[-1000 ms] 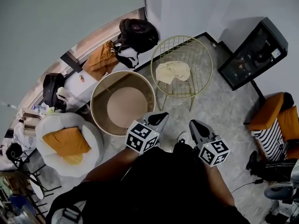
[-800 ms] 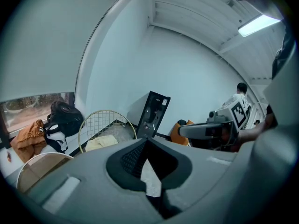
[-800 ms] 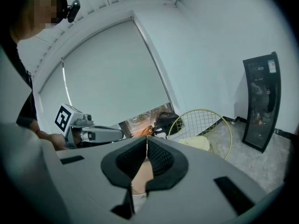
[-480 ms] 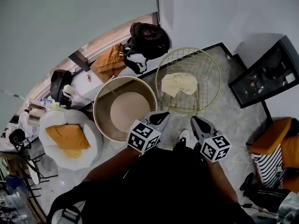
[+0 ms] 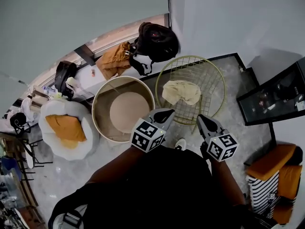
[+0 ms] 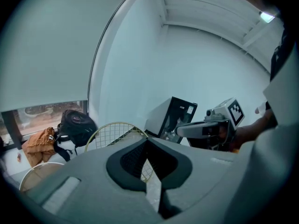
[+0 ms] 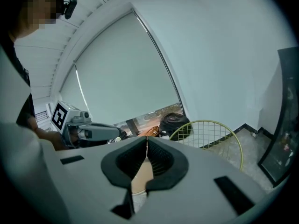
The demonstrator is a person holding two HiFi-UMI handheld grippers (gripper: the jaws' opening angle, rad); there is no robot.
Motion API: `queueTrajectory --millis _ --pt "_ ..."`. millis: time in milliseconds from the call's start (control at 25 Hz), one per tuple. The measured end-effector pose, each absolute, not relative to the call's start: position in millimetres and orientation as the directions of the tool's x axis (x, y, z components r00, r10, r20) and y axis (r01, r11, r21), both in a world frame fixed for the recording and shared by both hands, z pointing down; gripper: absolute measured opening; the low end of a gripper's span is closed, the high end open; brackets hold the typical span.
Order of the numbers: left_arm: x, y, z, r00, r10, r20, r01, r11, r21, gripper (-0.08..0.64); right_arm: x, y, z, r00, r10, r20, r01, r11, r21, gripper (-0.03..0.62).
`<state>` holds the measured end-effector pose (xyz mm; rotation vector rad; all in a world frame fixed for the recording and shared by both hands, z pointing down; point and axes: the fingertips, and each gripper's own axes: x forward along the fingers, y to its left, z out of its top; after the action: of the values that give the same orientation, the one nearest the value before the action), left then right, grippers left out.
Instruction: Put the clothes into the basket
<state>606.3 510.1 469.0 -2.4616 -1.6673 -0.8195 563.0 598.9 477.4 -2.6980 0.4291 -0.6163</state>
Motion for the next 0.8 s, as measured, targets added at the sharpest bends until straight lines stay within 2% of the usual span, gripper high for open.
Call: queueTrajectory --millis 200,440,800 --pt "621.2 519.2 476.4 0.334 0.808 0.485 0.848 -0.482 0.219 0.0 575.1 624.5 493.4 0.844 -0.387 0.371 -0.226 -0.884 -0.41 0.017" --pt "635.6 517.0 490.5 0.342 0.77 0.538 0.836 -0.511 0.199 0.0 597.5 642.3 519.8 0.845 -0.364 0.392 -0.166 -0.875 -0.455 0.017" --pt "678.6 517.8 540.0 0.244 0.749 0.616 0.856 -0.465 0.226 0.0 637.2 649.9 573.9 0.826 -0.286 0.485 -0.032 -0.884 -0.467 0.018"
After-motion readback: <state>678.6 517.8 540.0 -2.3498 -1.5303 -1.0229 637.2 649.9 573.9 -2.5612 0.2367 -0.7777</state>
